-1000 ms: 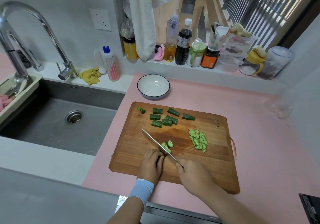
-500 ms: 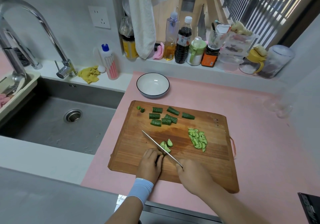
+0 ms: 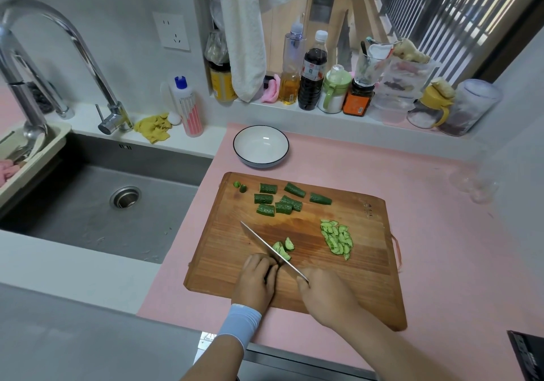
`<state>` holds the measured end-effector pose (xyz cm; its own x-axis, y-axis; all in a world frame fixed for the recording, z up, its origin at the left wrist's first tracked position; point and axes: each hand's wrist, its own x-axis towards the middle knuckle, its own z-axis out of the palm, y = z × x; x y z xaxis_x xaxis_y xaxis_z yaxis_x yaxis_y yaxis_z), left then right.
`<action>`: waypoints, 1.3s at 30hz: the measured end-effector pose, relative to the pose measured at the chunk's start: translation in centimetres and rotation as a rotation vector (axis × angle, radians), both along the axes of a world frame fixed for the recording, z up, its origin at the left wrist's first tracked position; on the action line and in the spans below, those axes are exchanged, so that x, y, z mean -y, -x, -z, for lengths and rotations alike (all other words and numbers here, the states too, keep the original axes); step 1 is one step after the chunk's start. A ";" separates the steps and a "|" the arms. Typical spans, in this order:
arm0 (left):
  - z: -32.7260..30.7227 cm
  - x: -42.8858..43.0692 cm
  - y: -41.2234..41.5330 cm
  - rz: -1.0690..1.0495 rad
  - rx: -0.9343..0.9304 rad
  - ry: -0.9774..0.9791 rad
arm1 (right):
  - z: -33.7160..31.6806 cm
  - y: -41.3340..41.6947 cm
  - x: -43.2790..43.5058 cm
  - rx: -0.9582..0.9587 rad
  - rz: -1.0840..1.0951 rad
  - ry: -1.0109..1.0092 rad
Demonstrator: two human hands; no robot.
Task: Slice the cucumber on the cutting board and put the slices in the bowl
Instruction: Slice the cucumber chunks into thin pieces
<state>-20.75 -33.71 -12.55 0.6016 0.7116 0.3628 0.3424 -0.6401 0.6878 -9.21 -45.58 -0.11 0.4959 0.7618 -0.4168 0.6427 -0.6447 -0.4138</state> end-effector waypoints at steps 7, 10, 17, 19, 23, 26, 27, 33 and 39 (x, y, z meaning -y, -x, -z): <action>-0.1 0.0 -0.1 -0.011 0.000 0.008 | -0.3 -0.1 1.7 0.021 -0.009 -0.058; -0.1 0.0 0.0 -0.006 0.004 0.000 | -0.3 -0.2 2.1 0.026 -0.013 -0.044; -0.2 0.0 -0.1 -0.011 0.018 -0.013 | 0.0 -0.1 1.7 0.015 -0.005 -0.029; -0.2 0.0 -0.1 -0.016 0.022 -0.011 | 0.3 0.1 1.3 -0.007 0.005 -0.019; -0.1 0.1 -0.1 -0.010 0.022 -0.019 | 0.3 0.2 -0.1 -0.016 0.013 0.020; 0.1 0.1 -0.1 -0.012 0.010 -0.018 | 0.2 0.1 -0.4 -0.015 0.021 0.024; 0.0 0.1 0.0 -0.014 0.007 -0.017 | 0.2 0.0 -0.4 -0.015 0.022 0.022; -0.6 0.2 0.1 -0.026 -0.003 -0.012 | -0.2 0.2 -0.3 -0.014 0.016 0.013; -0.6 0.2 0.0 -0.037 -0.028 0.004 | -0.6 0.3 1.1 0.027 -0.018 -0.017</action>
